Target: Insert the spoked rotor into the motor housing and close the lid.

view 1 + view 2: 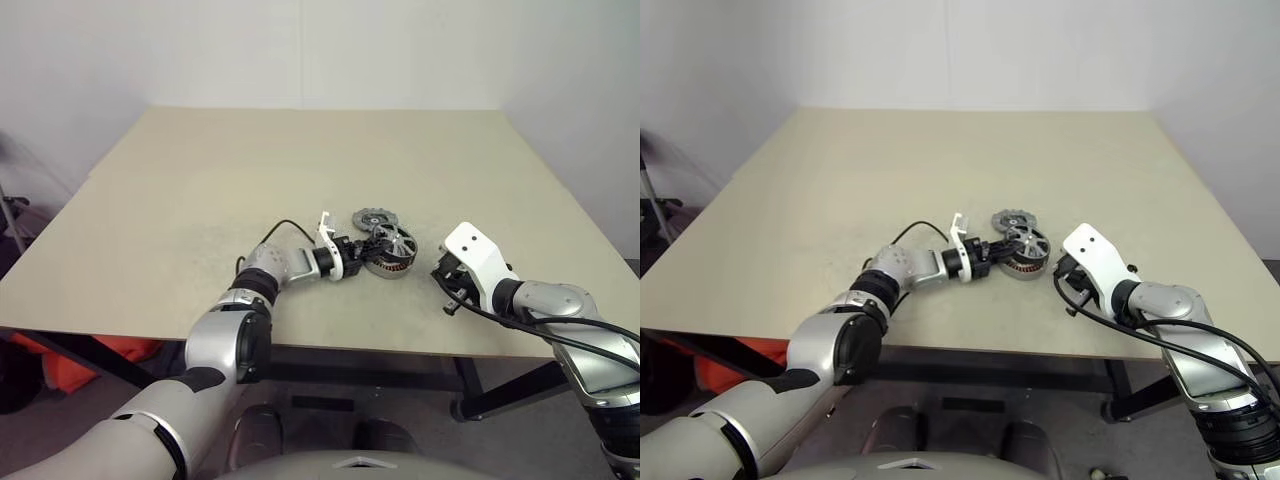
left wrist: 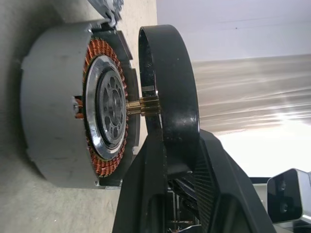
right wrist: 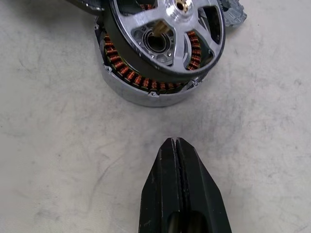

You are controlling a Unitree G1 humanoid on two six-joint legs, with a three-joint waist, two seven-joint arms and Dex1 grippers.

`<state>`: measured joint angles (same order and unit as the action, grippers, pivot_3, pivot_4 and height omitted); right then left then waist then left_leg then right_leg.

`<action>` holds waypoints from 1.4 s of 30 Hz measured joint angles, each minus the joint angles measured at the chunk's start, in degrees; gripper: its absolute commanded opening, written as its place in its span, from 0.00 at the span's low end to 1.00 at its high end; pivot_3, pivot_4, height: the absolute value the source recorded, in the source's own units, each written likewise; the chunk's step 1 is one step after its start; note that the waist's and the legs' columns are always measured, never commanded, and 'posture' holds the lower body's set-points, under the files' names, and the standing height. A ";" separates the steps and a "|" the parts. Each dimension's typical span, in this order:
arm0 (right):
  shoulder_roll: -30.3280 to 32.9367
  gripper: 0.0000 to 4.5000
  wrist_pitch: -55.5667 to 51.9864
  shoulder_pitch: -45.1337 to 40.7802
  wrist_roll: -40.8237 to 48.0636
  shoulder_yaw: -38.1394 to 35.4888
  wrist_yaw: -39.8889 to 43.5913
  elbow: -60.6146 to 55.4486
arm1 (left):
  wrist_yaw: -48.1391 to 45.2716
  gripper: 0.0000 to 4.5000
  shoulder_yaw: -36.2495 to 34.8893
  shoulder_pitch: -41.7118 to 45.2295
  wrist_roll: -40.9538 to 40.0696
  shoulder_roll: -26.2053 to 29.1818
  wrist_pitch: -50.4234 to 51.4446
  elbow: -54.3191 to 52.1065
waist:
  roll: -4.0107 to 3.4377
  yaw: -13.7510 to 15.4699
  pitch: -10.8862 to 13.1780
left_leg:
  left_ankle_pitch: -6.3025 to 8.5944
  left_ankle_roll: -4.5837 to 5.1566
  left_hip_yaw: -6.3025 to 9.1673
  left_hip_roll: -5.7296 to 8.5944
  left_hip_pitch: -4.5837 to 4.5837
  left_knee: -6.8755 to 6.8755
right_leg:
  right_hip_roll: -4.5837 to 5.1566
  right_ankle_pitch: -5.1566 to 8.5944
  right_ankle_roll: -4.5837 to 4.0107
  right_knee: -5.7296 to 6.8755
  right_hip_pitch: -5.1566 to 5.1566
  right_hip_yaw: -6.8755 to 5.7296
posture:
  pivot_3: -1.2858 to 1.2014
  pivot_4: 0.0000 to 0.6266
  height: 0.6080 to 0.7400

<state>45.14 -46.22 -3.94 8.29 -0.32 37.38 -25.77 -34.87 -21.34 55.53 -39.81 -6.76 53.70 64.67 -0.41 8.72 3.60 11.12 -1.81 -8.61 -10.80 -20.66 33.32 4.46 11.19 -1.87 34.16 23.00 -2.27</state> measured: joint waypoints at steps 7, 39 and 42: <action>-0.20 0.00 0.07 0.00 0.00 0.00 -0.13 0.00 | -0.10 0.30 0.42 0.05 2.57 -0.16 -1.48 0.56 | 0.00 0.00 0.00 | 0.00 0.00 0.00 0.00 0.00 0.00 | 0.01 0.01 0.01 0.00 -0.01 -0.01 | 0.52 0.00 1.00; -13.18 0.00 2.77 -14.48 -0.22 5.88 -4.31 9.53 | 6.71 0.45 6.65 -20.13 4.49 9.41 0.34 -45.38 | -0.01 -1.58 0.00 | -0.01 0.01 -0.04 -0.02 0.31 -0.05 | 0.06 -0.01 -0.05 0.06 -0.23 -0.02 | 0.52 0.00 1.00; -14.65 0.00 3.35 -16.36 -0.31 6.79 -4.76 12.29 | 6.79 0.45 7.97 -22.94 5.31 11.53 -1.48 -50.48 | -0.02 -1.68 0.00 | -0.03 -0.03 -0.04 -0.01 0.09 -0.03 | 0.06 -0.03 -0.08 0.08 -0.02 -0.02 | 0.52 0.00 1.00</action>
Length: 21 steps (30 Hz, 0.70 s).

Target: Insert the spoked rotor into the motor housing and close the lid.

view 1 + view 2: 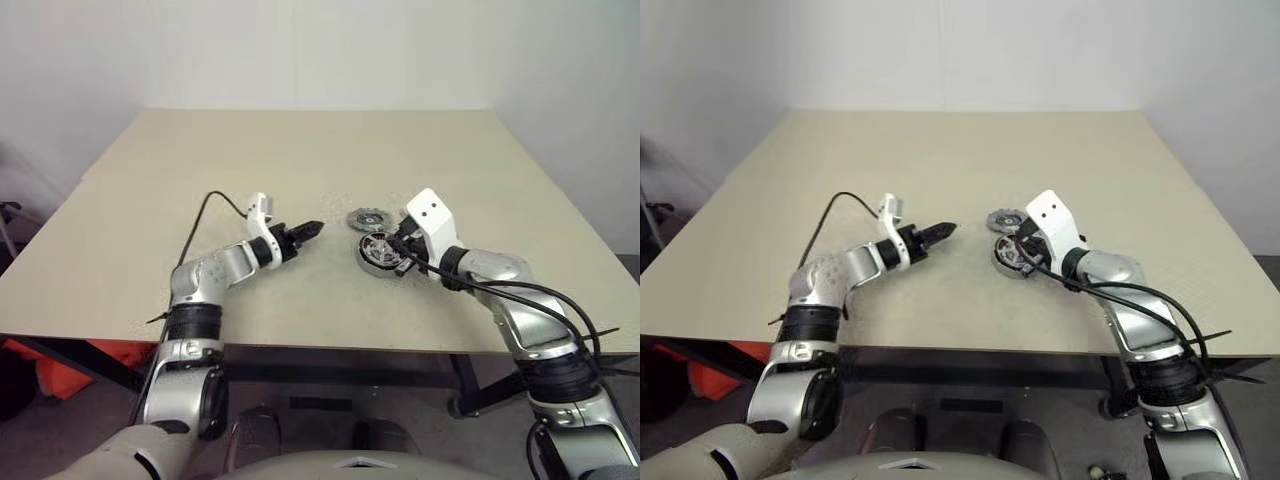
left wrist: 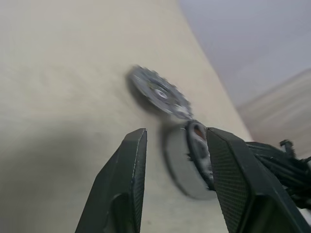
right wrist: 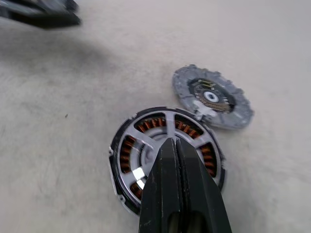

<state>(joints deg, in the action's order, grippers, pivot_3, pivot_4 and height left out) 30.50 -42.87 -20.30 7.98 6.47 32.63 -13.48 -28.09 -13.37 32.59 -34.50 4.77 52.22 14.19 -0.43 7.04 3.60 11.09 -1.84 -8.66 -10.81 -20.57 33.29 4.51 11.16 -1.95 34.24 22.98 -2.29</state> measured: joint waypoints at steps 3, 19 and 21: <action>-1.45 0.00 0.54 -1.82 0.26 0.00 0.08 1.88 | 1.00 0.45 0.04 -1.51 -0.02 0.54 -0.40 -3.20 | 0.00 0.05 0.00 | 0.00 -0.01 0.00 0.00 0.01 0.00 | 0.00 0.00 0.00 0.00 0.00 0.00 | 0.52 0.00 1.00; -4.79 0.00 5.58 -2.59 -0.96 2.75 0.28 10.97 | 5.10 0.45 -0.70 -4.99 -0.79 0.94 -0.70 -6.05 | 0.14 -1.13 -0.06 | -0.06 -0.11 -0.02 -0.05 0.39 -0.01 | -0.08 0.24 0.42 0.00 -0.30 0.06 | 0.52 0.00 1.00; -4.79 0.00 5.58 -4.69 -0.95 1.74 0.03 10.95 | 4.66 0.45 0.67 -5.73 -0.35 1.33 -1.45 -6.54 | 0.13 -1.38 -0.06 | -0.05 -0.10 -0.01 -0.05 0.26 -0.03 | -0.10 0.23 0.39 0.03 -0.14 0.07 | 0.52 0.00 1.00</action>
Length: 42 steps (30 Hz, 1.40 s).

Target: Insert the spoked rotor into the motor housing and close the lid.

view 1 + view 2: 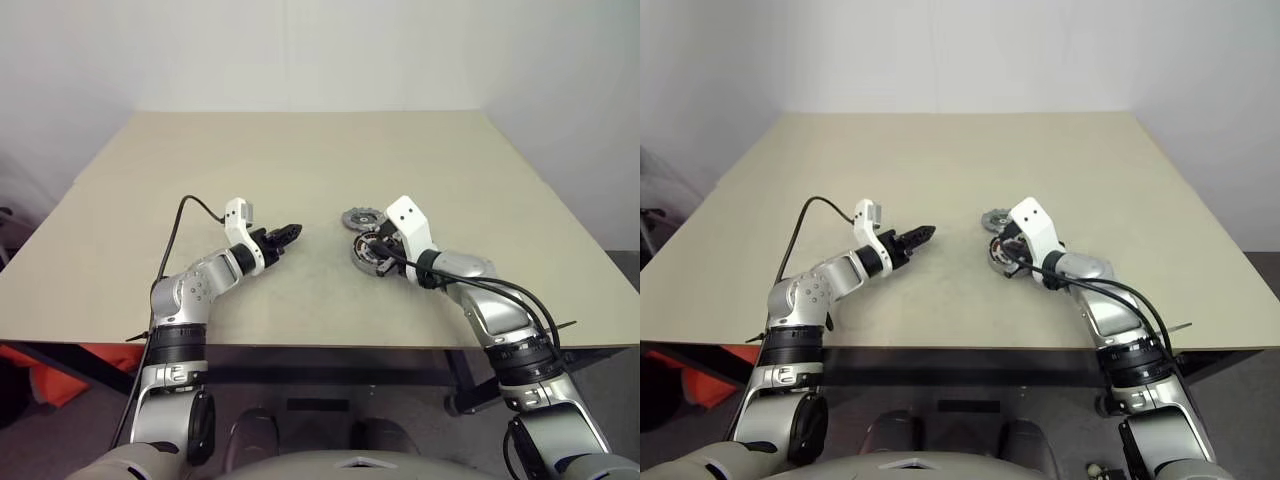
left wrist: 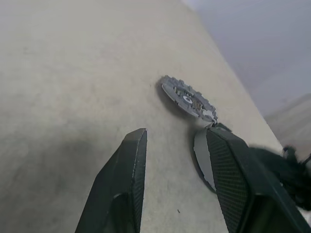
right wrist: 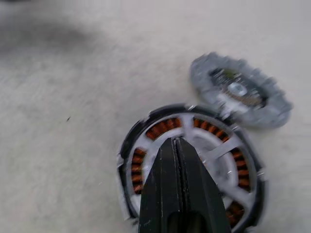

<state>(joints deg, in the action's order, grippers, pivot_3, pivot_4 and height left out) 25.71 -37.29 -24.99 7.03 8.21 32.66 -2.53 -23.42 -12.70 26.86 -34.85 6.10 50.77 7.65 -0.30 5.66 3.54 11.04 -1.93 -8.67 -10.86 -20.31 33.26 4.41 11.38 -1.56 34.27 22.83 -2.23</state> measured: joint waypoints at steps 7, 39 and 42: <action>0.09 0.00 1.83 -3.09 -1.34 -1.51 -1.55 4.75 | -0.33 0.45 2.11 -0.74 0.42 0.43 -1.51 -1.07 | 0.00 -0.09 0.00 | -0.01 -0.01 0.00 0.02 -0.31 0.00 | -0.01 -0.21 -0.41 0.01 0.23 0.00 | 0.52 0.00 1.00; 23.30 0.00 55.57 -23.20 -20.52 17.95 41.46 27.45 | -17.39 0.45 31.88 0.16 28.62 14.44 -31.29 -2.68 | 0.04 -0.44 0.03 | 0.15 0.29 -0.02 -0.18 -0.56 0.89 | -0.02 -0.25 -0.52 0.66 0.48 0.02 | 0.52 0.00 1.00; 20.35 0.00 59.40 -25.84 -23.56 19.34 40.50 34.20 | -20.09 0.45 33.32 0.15 30.06 15.64 -32.91 -2.82 | 0.04 -0.49 0.03 | 0.16 0.31 -0.03 -0.17 -0.62 0.99 | -0.01 -0.28 -0.56 0.69 0.48 0.02 | 0.52 0.00 1.00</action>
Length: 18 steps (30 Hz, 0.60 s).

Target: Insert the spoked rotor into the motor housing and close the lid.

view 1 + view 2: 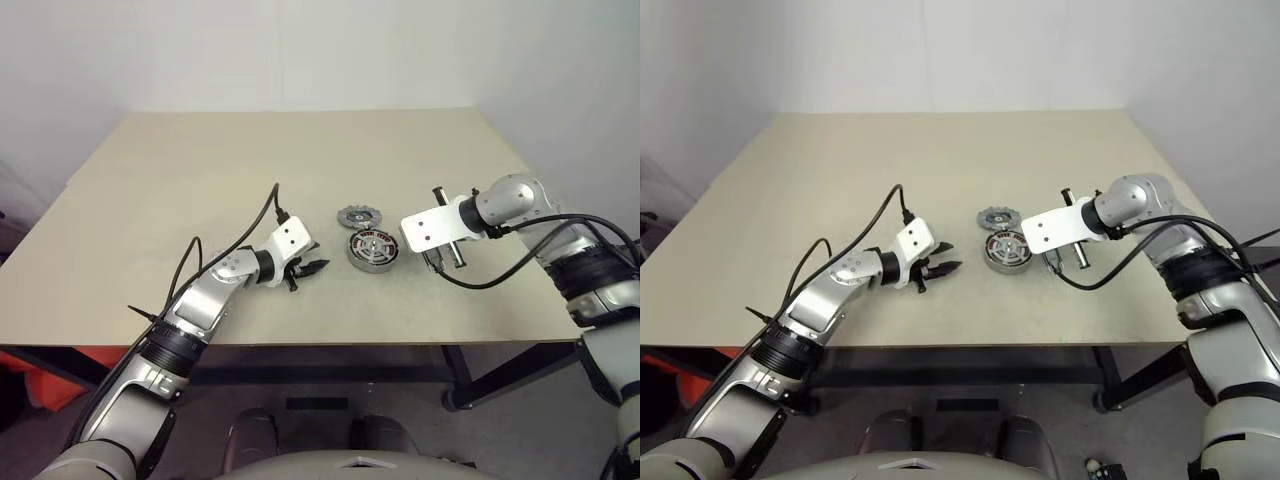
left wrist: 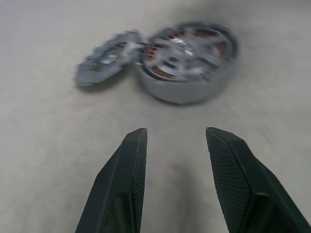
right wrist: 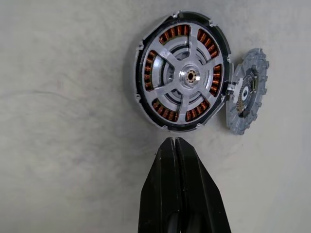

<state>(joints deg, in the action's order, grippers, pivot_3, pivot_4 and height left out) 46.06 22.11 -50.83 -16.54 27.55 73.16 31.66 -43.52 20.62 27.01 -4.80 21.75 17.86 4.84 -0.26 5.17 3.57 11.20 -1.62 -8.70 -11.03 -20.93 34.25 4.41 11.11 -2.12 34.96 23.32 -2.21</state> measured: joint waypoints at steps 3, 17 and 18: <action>-2.33 0.00 1.89 -1.19 -1.76 0.54 -0.34 4.32 | -0.65 0.45 -0.06 -0.09 0.56 0.16 -0.15 0.00 | 0.00 0.11 0.00 | 0.00 0.00 0.01 0.00 -0.01 0.01 | 0.00 -0.01 -0.01 0.04 0.01 -0.01 | 0.52 0.00 1.00; -4.06 0.35 10.37 -4.23 -6.89 1.96 -1.49 12.11 | 0.26 0.46 -0.26 -2.09 1.00 -0.73 0.75 -1.24 | 0.00 -0.02 0.00 | 0.03 0.04 0.00 -0.02 -0.04 0.02 | -0.01 -0.01 -0.02 0.06 0.04 -0.02 | 0.52 0.00 1.00; -4.13 0.35 10.60 -4.31 -7.03 1.96 -1.45 12.11 | 0.29 0.46 -0.30 -2.12 1.02 -0.73 0.77 -1.24 | 0.00 -0.02 0.00 | 0.03 0.04 0.00 -0.02 -0.04 0.02 | -0.01 -0.01 -0.02 0.06 0.04 -0.02 | 0.52 0.00 1.00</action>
<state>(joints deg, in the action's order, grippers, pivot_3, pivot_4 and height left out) 41.93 32.71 -55.14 -23.56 29.51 71.71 43.77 -43.23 20.32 24.89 -3.78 21.02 18.62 3.59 -0.26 5.15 3.57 11.22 -1.58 -8.70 -11.05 -20.97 34.28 4.40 11.10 -2.14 35.02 23.35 -2.23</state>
